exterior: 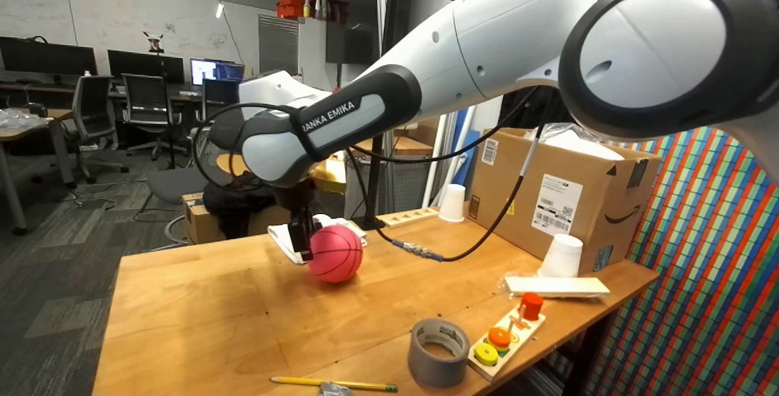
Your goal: Push the ball to the right side of the table
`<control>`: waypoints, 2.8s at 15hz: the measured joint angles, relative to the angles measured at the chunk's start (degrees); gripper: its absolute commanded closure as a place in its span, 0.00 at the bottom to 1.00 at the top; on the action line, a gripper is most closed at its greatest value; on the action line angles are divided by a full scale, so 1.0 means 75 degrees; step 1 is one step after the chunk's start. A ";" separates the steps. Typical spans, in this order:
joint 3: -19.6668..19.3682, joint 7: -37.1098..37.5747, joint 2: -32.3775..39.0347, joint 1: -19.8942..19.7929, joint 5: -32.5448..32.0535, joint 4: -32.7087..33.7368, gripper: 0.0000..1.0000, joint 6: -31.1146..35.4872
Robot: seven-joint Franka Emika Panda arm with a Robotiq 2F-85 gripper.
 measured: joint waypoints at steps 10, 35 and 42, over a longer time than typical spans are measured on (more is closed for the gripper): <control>-0.1187 0.0077 -0.2342 -0.1017 -0.2073 -0.2503 0.00 -0.0439; 0.0512 -0.0488 -0.6647 -0.0105 0.2083 -0.6649 0.00 0.1360; 0.0222 -0.0925 -0.5133 -0.0678 0.2136 -0.5435 0.00 0.1376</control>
